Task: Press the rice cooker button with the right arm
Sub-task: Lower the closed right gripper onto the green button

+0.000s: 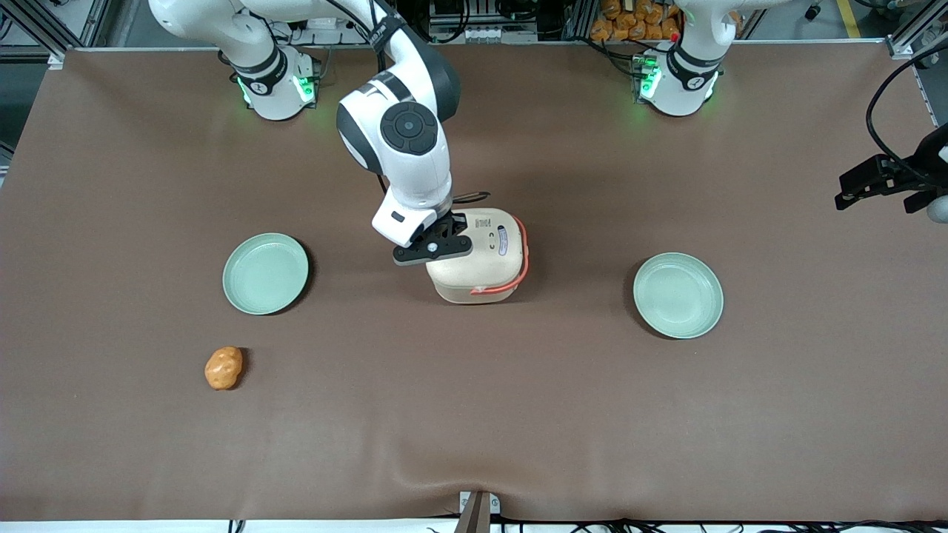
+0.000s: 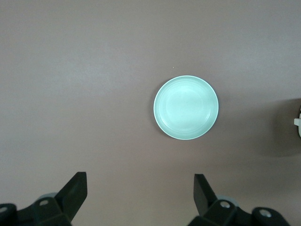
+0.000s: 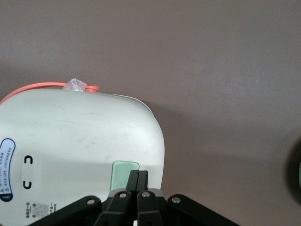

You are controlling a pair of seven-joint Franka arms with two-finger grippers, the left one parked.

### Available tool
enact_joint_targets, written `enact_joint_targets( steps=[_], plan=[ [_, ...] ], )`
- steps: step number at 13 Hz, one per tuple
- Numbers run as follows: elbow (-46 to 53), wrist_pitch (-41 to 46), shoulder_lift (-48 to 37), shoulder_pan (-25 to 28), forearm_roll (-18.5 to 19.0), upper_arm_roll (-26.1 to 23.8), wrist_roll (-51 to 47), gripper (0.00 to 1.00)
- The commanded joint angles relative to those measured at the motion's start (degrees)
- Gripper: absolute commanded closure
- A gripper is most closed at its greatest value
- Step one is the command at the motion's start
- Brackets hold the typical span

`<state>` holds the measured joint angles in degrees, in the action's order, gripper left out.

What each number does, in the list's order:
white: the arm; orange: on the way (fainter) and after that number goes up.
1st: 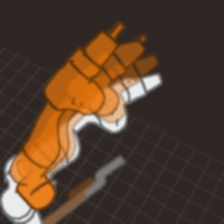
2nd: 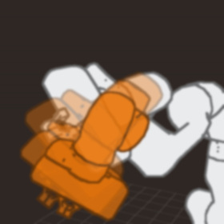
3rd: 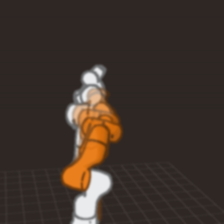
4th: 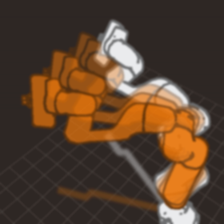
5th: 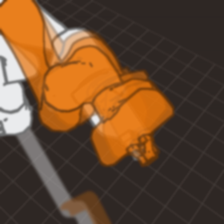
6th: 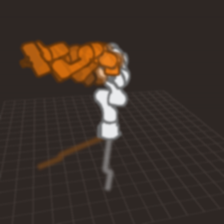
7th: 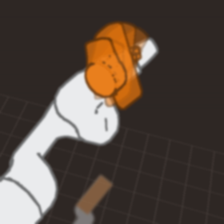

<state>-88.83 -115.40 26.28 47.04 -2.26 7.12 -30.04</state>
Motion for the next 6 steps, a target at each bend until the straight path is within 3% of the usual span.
enact_joint_targets(
  steps=[1,6],
  plan=[
    [1.1,0.0,1.2,1.3,-1.5,0.5,-0.6,0.97],
    [0.9,0.0,1.6,1.6,-1.5,0.5,-0.6,0.97]
  ],
)
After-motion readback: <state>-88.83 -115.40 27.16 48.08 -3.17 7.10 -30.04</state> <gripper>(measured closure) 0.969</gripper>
